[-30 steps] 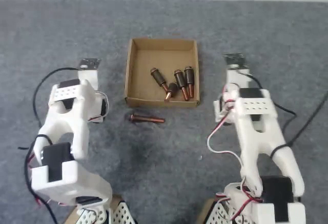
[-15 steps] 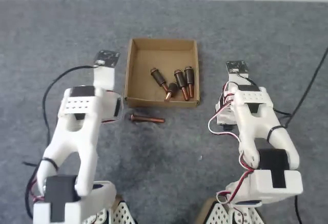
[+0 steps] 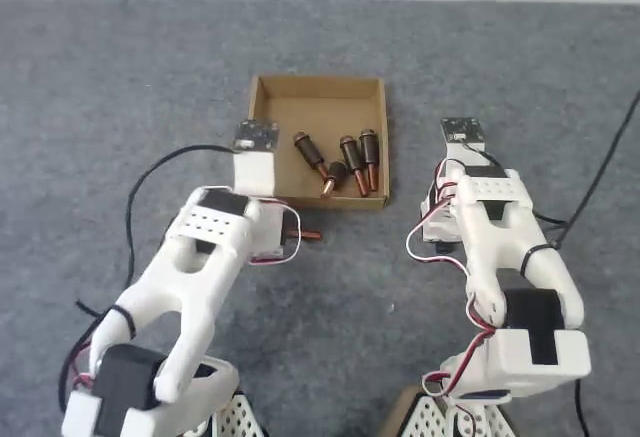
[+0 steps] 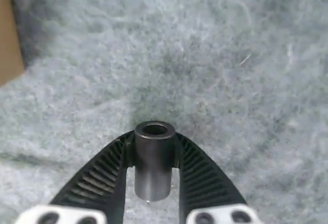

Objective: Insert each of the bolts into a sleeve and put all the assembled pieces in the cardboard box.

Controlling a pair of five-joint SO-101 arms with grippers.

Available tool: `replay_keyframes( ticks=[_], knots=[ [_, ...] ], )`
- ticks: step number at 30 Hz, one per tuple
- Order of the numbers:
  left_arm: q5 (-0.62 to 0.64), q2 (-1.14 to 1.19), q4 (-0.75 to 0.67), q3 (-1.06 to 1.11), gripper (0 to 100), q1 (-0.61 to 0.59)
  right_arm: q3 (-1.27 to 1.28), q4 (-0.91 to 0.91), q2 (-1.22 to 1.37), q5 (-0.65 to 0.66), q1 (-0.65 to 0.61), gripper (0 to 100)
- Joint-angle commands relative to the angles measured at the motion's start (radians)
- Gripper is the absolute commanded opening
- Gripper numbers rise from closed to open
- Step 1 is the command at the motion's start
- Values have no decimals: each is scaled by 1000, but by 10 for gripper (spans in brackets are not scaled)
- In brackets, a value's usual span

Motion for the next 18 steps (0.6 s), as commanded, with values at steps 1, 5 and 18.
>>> replay_keyframes(
  ticks=[1, 5, 18],
  knots=[
    [155, -52, -121, 30, 19, -3, -58, -19, -12, 0, 13, 7],
    [195, -55, -144, 38, 19, -12, -58, -19, -12, 0, 12, 7],
    [-141, -55, 49, -48, 179, -149, -58, -19, -12, 0, 12, 7]
  ],
)
